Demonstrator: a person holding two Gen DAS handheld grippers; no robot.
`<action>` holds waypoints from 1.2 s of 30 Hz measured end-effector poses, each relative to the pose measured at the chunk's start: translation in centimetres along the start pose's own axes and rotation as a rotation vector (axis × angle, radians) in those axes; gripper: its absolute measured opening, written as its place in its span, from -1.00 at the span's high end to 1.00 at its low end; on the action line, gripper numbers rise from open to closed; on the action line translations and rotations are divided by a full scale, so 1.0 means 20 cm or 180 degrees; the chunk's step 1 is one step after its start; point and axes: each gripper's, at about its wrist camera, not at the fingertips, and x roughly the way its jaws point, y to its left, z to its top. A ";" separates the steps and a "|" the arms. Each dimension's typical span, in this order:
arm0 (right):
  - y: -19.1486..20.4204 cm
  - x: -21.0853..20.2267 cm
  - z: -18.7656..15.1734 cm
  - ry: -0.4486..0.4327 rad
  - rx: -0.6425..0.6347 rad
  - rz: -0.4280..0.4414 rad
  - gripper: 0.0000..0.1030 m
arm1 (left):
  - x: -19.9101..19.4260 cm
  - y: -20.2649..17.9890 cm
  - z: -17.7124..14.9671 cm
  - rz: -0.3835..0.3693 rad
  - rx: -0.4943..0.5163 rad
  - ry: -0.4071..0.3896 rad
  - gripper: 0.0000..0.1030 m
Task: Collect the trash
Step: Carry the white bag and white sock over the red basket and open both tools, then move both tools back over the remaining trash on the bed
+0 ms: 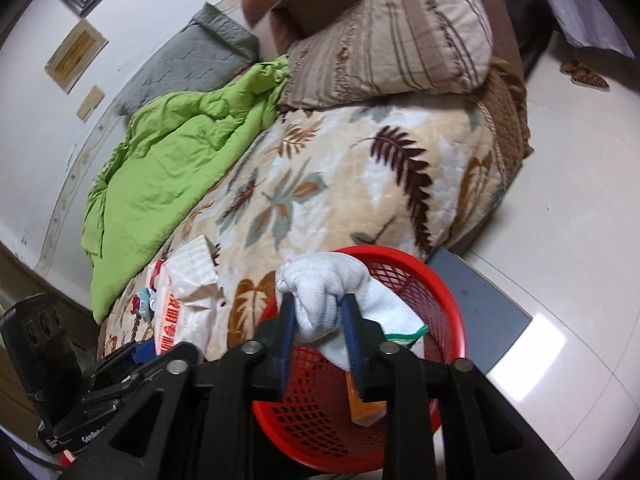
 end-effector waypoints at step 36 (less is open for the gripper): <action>1.00 0.63 -0.21 0.0754 -0.1272 0.0783 -0.18 | -0.66 0.99 -0.33 0.1152 -0.1338 -0.0522 -0.13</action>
